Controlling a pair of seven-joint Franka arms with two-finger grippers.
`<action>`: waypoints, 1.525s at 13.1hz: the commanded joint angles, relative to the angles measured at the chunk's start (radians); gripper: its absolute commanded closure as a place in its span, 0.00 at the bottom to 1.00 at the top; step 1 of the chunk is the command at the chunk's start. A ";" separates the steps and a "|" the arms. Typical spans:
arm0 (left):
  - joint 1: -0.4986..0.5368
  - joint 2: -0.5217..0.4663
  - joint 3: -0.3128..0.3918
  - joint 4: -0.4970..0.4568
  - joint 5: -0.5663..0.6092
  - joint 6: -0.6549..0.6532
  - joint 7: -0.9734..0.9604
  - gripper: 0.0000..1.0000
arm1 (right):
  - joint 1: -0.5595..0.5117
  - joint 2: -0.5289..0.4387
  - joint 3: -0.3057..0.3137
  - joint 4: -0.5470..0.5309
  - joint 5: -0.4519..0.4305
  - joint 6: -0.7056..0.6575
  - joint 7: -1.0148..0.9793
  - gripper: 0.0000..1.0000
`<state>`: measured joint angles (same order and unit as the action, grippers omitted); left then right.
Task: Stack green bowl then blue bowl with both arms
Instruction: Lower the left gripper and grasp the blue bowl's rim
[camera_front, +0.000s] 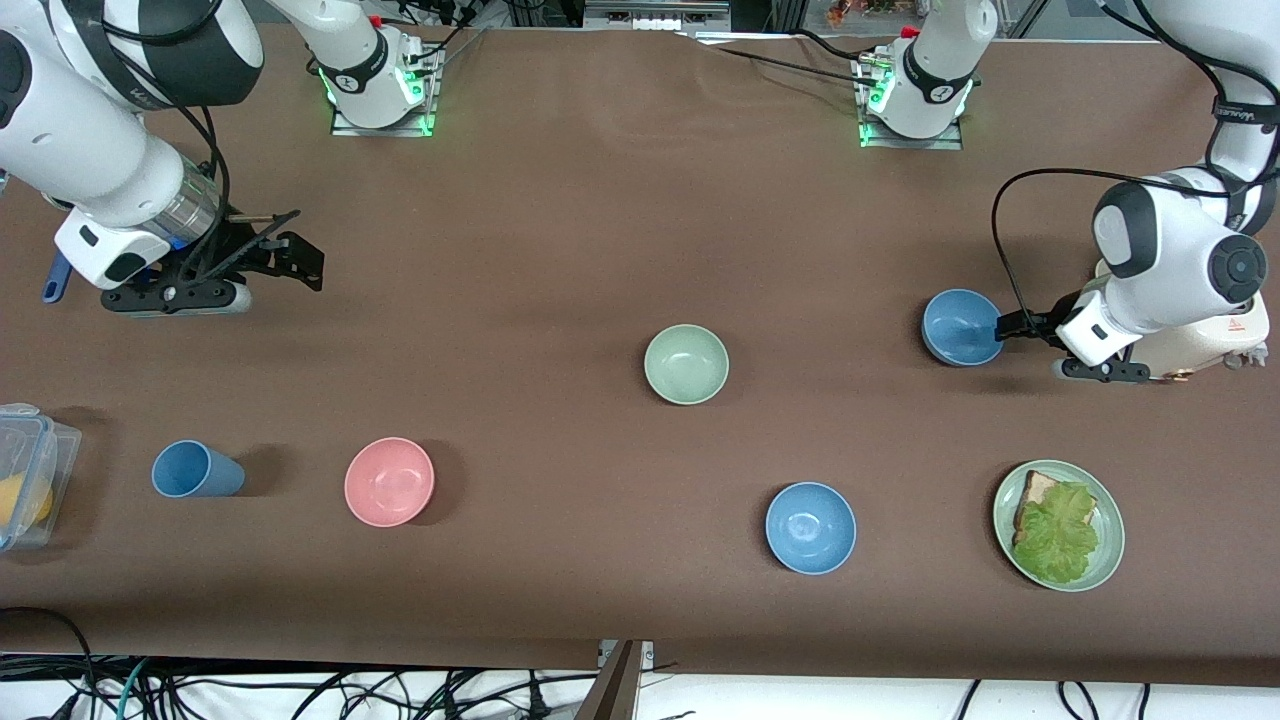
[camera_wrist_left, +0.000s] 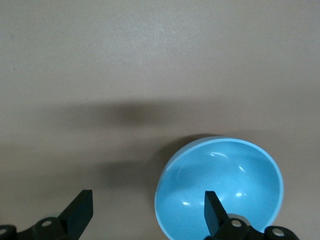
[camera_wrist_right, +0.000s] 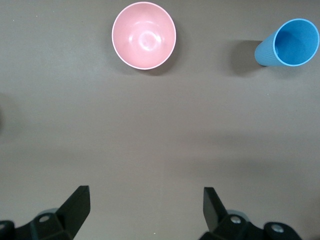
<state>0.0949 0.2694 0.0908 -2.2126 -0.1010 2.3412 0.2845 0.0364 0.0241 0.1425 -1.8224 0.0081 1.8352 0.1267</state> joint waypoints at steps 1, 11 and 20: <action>-0.003 -0.030 0.000 -0.091 -0.029 0.105 0.035 0.05 | -0.009 -0.044 -0.001 -0.028 -0.005 -0.010 -0.024 0.00; -0.014 -0.004 0.000 -0.159 -0.032 0.205 0.024 1.00 | -0.010 -0.047 -0.007 -0.028 -0.005 -0.045 -0.025 0.00; -0.030 -0.041 -0.035 0.023 -0.189 -0.104 0.024 1.00 | -0.010 -0.047 -0.007 -0.028 -0.007 -0.045 -0.025 0.00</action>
<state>0.0823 0.2483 0.0712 -2.2733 -0.2399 2.3379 0.2889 0.0362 0.0086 0.1306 -1.8237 0.0080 1.7949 0.1161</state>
